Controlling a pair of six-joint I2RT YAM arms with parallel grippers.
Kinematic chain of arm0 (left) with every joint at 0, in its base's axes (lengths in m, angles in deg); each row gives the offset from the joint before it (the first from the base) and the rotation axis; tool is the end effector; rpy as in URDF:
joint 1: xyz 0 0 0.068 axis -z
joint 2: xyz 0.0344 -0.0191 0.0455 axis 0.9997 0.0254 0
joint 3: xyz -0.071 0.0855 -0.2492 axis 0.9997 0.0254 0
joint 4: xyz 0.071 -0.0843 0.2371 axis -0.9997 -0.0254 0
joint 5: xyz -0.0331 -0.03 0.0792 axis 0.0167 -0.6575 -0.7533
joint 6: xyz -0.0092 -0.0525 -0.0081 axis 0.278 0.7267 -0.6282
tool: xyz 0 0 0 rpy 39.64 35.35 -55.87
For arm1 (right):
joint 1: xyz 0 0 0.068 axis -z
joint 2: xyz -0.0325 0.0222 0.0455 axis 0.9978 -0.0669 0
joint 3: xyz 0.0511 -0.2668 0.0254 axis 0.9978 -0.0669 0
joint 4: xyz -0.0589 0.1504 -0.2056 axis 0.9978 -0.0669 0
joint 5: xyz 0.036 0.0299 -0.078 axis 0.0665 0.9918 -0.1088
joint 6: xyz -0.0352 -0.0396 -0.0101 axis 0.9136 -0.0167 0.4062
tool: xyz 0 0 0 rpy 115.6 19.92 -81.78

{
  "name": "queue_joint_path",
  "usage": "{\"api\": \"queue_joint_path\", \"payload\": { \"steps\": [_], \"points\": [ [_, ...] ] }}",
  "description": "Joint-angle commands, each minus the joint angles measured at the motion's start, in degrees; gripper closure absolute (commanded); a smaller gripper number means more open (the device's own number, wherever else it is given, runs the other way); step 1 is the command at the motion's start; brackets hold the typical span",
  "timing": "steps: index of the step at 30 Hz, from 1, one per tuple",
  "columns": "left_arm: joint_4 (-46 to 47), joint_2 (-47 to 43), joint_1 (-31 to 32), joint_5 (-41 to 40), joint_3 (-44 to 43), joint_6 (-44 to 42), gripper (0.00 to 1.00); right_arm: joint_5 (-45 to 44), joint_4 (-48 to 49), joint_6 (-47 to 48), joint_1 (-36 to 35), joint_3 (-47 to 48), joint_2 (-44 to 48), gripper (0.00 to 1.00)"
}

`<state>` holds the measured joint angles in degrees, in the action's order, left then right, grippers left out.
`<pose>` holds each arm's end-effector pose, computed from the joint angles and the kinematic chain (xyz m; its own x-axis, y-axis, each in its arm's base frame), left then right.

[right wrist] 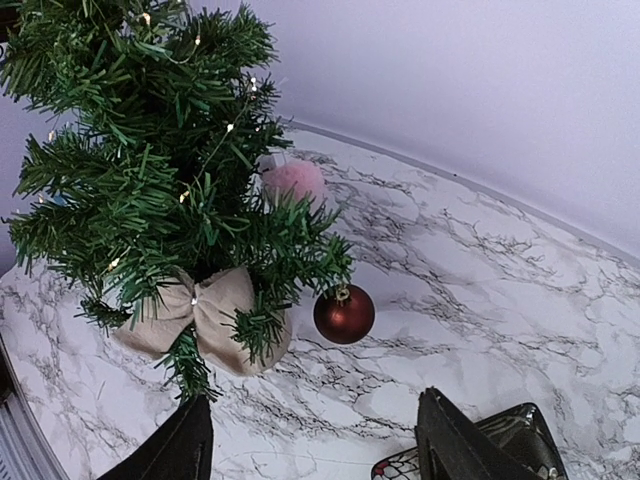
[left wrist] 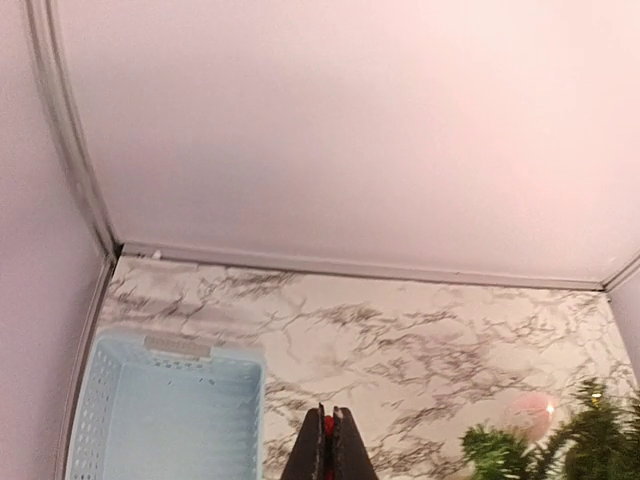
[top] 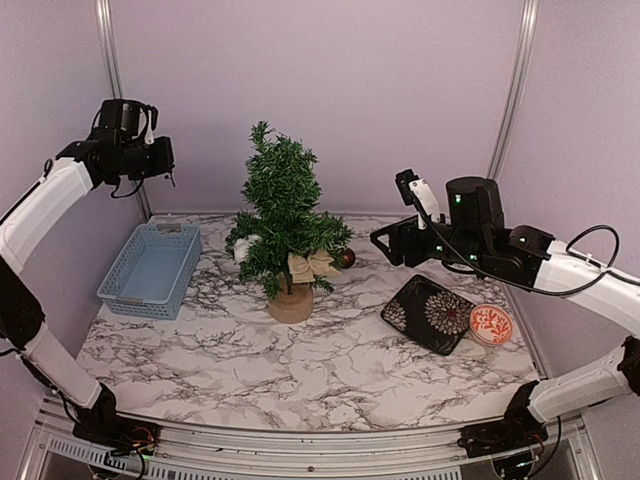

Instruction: Decorate the small christmas tree

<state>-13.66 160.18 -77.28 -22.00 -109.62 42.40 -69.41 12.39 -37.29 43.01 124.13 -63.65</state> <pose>0.3499 -0.0666 0.4187 -0.4026 -0.1819 -0.8971 0.0167 0.9784 -0.2058 0.2040 0.1882 0.3426 -0.3817 -0.1542 -0.9113 -0.5912 0.7987 0.1125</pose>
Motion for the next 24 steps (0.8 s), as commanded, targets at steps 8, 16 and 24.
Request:
{"api": "queue_joint_path", "payload": {
  "steps": [8,16,24],
  "points": [
    [28.2,-16.4,18.4,9.5,7.9,-14.1,1.00,1.0,3.3,0.3,0.3,-2.5,4.4,0.32],
    [35.5,-15.9,31.9,9.8,7.8,-23.1,1.00,2.5,3.1,0.3,0.3,-3.2,5.3,0.32],
    [36.1,-8.2,38.2,4.3,3.4,-29.3,1.00,2.9,2.2,0.2,0.3,-2.8,5.8,0.32]
  ]
}}
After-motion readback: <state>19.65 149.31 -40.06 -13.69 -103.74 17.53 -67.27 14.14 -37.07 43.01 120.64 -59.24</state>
